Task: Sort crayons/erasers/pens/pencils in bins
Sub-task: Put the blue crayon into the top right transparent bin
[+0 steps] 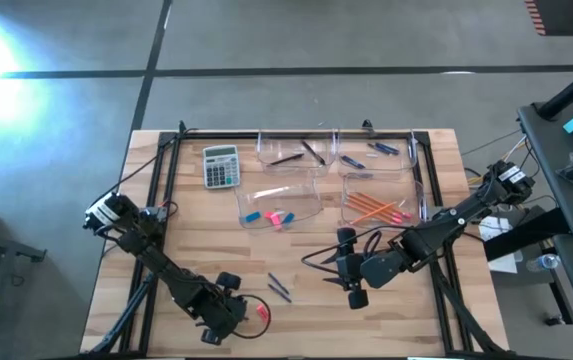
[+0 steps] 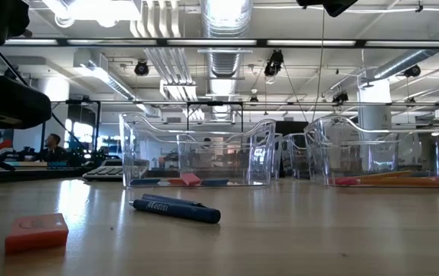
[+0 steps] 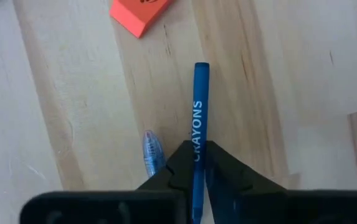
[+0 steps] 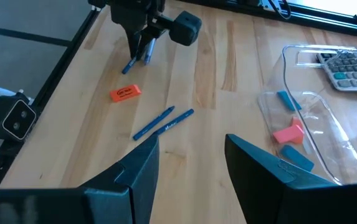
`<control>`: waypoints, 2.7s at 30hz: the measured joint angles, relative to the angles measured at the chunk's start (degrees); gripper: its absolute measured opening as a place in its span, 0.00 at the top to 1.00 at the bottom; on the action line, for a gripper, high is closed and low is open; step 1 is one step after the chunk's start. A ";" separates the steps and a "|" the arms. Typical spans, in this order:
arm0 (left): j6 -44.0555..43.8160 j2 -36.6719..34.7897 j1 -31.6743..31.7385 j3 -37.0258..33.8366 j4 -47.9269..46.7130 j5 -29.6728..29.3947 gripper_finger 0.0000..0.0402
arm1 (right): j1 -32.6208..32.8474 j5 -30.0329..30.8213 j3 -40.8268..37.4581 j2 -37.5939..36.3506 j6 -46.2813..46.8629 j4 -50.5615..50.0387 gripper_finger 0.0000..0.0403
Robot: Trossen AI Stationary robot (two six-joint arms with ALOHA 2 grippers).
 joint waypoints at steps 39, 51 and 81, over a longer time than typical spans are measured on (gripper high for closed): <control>28.57 -25.26 15.51 -7.28 33.56 -19.66 1.00 | -0.70 0.57 -25.25 2.10 -19.07 71.95 0.57; 28.28 -17.66 21.99 -6.93 45.74 -14.74 1.00 | -5.13 1.63 -26.63 4.79 -13.74 75.73 0.57; 26.68 -16.96 21.94 -7.47 45.37 -14.01 1.00 | -6.81 1.49 -16.89 13.77 -11.54 70.65 0.78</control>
